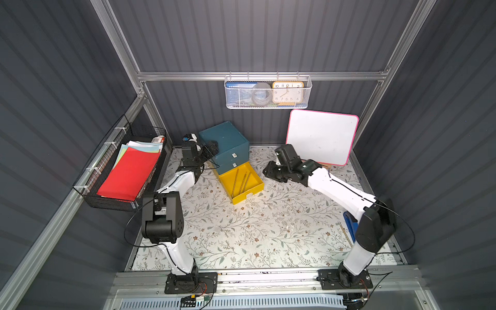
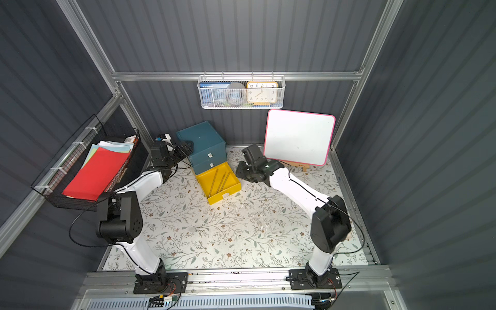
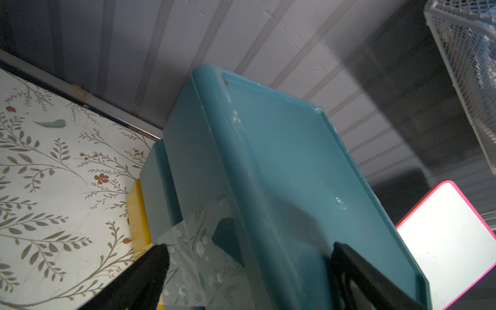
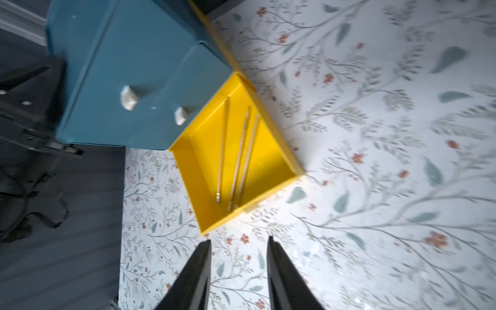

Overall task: Please place the pencils in the drawer according to their color
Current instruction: Adjust the pencil at the center of the board.

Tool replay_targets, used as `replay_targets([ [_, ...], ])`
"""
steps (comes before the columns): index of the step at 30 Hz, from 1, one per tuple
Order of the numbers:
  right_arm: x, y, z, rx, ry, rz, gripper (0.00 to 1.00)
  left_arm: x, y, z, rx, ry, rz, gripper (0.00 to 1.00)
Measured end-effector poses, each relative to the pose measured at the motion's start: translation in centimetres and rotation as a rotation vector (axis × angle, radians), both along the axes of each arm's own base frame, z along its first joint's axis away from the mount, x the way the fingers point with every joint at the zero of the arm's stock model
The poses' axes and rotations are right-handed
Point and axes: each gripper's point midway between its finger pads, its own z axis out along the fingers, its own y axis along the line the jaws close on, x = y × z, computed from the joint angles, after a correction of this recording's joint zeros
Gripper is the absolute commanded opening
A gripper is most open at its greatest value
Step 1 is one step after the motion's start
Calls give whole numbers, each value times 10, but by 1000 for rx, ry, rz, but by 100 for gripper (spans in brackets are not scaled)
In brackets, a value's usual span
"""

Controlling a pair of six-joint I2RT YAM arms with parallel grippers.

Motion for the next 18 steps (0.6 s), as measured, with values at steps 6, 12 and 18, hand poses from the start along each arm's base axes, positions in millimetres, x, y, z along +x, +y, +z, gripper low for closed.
replay_targets([
  [6,-58,-126,-61,-130,177,-216,48,0,0,0,0,0,-3,100],
  [12,-116,-203,-74,-224,245,-370,59,0,-1,0,-1,0,-8,100],
  [18,-153,-241,-95,-308,351,-485,59,0,-2,0,-2,-1,-14,100],
])
